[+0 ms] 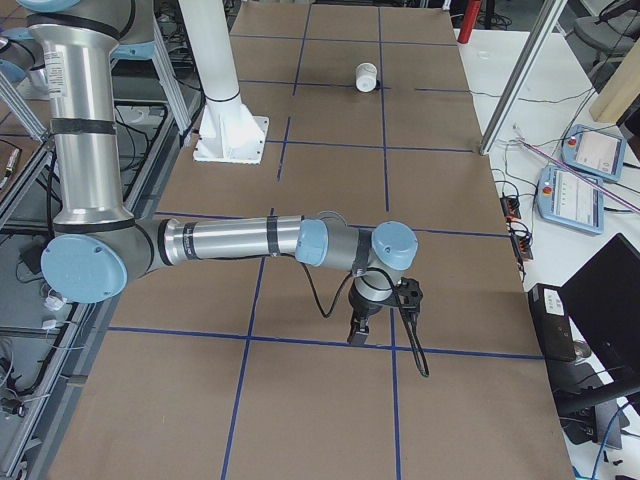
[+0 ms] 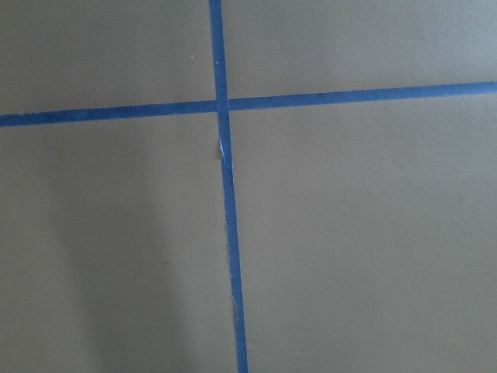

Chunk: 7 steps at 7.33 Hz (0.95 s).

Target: Flip mug

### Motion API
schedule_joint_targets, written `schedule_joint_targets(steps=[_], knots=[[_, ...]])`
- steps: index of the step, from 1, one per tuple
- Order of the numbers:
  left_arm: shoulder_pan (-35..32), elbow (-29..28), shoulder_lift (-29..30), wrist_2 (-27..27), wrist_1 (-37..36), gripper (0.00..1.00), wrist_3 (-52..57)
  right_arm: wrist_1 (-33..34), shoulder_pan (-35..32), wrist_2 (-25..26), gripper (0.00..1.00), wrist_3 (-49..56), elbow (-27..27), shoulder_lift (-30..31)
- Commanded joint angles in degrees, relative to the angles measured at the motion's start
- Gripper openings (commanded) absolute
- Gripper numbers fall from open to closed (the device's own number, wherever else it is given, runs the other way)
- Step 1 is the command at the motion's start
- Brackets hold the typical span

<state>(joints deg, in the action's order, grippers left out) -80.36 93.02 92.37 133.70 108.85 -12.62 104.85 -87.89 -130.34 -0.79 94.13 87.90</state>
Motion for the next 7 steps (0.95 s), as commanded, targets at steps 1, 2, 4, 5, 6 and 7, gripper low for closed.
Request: schedule_joint_targets(steps=[1, 2, 4, 5, 6, 7], knots=[[9.7, -2.9, -0.3, -0.5, 21.3, 1.00, -27.3, 0.0, 0.0, 0.0, 1.00, 0.0, 0.0, 0.0], [13.0, -3.6, -2.1, -0.5, 32.8, 1.00, -37.1, 0.0, 0.0, 0.0, 1.00, 0.0, 0.0, 0.0], [21.0, -4.8, -3.6, -5.5, 54.1, 1.00, -57.9, 0.0, 0.0, 0.0, 1.00, 0.0, 0.0, 0.0], [25.5, -5.5, -3.6, -12.3, 62.9, 1.00, -63.5, 0.0, 0.0, 0.0, 1.00, 0.0, 0.0, 0.0], [26.6, -9.7, -2.7, -13.8, 72.5, 1.00, -66.5, 0.0, 0.0, 0.0, 1.00, 0.0, 0.0, 0.0], [27.5, -14.2, -0.8, -16.6, 78.4, 1.00, -68.7, 0.0, 0.0, 0.0, 1.00, 0.0, 0.0, 0.0]])
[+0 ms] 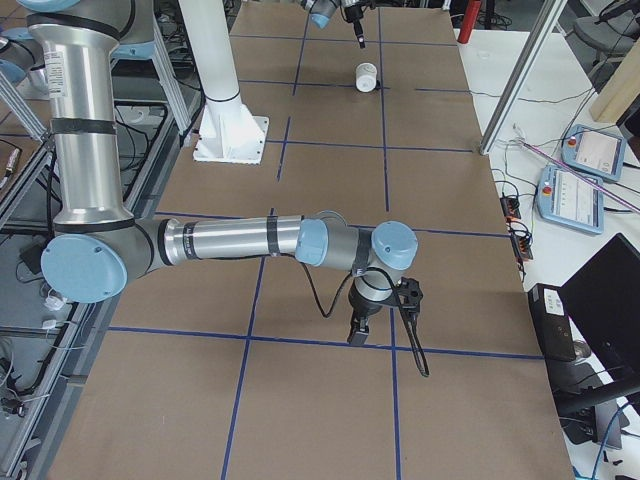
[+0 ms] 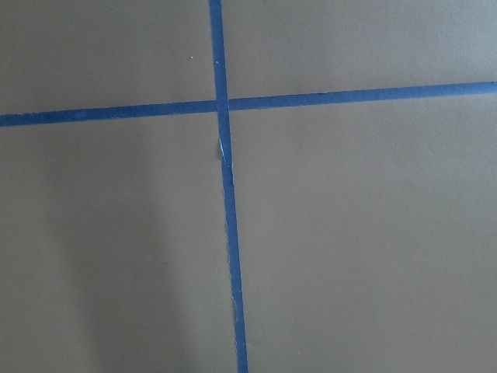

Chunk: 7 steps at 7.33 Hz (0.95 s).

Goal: Flip mug
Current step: 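Reach the left gripper toward the open rim of the sideways white mug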

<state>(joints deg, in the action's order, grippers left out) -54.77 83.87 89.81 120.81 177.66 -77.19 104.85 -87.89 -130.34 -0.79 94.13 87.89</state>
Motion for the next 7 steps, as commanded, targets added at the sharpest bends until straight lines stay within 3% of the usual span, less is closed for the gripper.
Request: schedule_joint_targets(steps=[1, 3, 4, 5, 6, 7], knots=[[4.3, -6.8, 3.3, -7.4, 10.9, 1.00, -5.3, 0.0, 0.0, 0.0, 1.00, 0.0, 0.0, 0.0], [8.1, -12.0, 8.0, -13.6, 16.3, 1.00, -10.8, 0.0, 0.0, 0.0, 1.00, 0.0, 0.0, 0.0], [9.7, -13.6, 8.9, -13.9, 18.1, 1.00, -11.1, 0.0, 0.0, 0.0, 1.00, 0.0, 0.0, 0.1], [9.7, -13.6, 9.6, -13.9, 18.2, 0.90, -12.8, 0.0, 0.0, 0.0, 1.00, 0.0, 0.0, 0.0], [9.7, -13.6, 10.1, -13.8, 18.3, 0.49, -14.3, 0.0, 0.0, 0.0, 1.00, 0.0, 0.0, 0.0], [9.7, -13.6, 10.4, -11.8, 18.2, 0.00, -16.6, 0.0, 0.0, 0.0, 1.00, 0.0, 0.0, 0.0]])
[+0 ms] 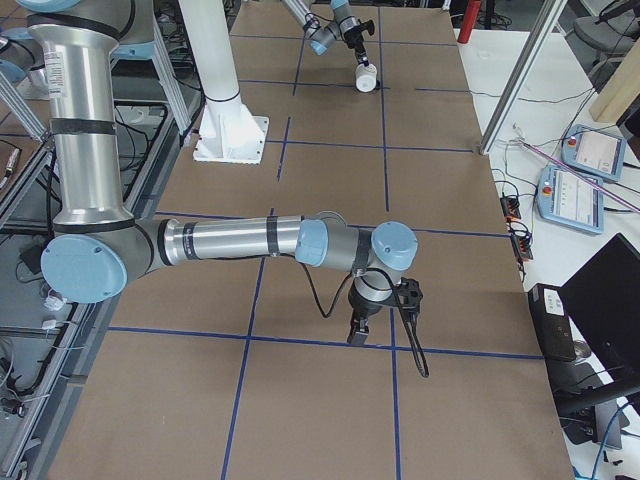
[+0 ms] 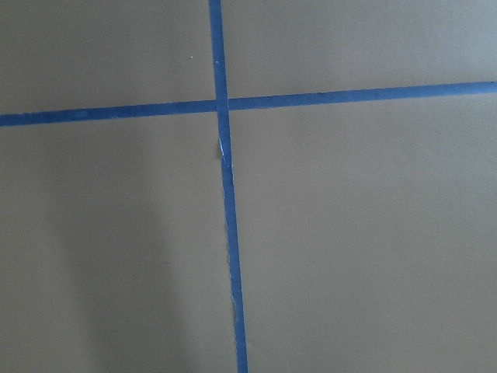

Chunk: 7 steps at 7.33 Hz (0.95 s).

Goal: Flip mug
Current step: 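Close the left gripper on the mug rim and lift it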

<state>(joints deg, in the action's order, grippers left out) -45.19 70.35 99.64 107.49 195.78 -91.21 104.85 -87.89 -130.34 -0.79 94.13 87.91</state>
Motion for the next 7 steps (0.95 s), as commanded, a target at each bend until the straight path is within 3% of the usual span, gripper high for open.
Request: schedule_joint_targets(steps=[1, 6, 7], knots=[[0.0, -0.2, 0.9, 3.3, 0.1, 0.00, -3.2, 0.0, 0.0, 0.0, 1.00, 0.0, 0.0, 0.0], [-1.6, 0.4, 11.3, 3.1, -0.7, 0.00, -14.4, 0.0, 0.0, 0.0, 1.00, 0.0, 0.0, 0.0], [-1.5, 2.3, 12.7, 3.3, -5.7, 0.00, -14.2, 0.0, 0.0, 0.0, 1.00, 0.0, 0.0, 0.1]])
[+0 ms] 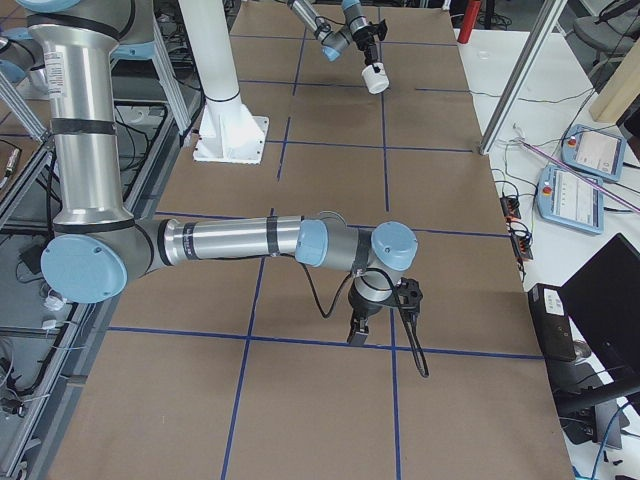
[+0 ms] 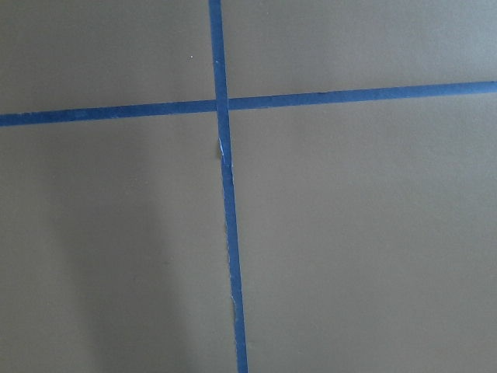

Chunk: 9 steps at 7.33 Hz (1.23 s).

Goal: Flip mug
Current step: 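Carry the mug toward the table centre with the left gripper, rotating it upright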

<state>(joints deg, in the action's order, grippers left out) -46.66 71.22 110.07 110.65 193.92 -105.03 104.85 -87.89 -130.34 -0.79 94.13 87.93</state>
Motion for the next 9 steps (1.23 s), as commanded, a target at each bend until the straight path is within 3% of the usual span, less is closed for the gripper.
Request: schedule_joint_targets(steps=[1, 3, 4, 7, 9], knots=[[0.2, 6.9, 2.8, 0.7, -17.3, 0.00, 0.3, 0.0, 0.0, 0.0, 1.00, 0.0, 0.0, 0.0], [0.8, 13.6, 7.9, 6.6, -44.1, 0.00, 0.5, 0.0, 0.0, 0.0, 1.00, 0.0, 0.0, 0.0], [5.1, 14.9, 10.6, 6.5, -53.2, 0.00, 0.5, 0.0, 0.0, 0.0, 1.00, 0.0, 0.0, 0.1], [12.3, 14.9, 23.1, 6.3, -83.0, 0.00, 2.8, 0.0, 0.0, 0.0, 1.00, 0.0, 0.0, 0.0], [14.7, 11.9, 30.2, 5.5, -95.3, 0.00, 3.2, 0.0, 0.0, 0.0, 1.00, 0.0, 0.0, 0.0]])
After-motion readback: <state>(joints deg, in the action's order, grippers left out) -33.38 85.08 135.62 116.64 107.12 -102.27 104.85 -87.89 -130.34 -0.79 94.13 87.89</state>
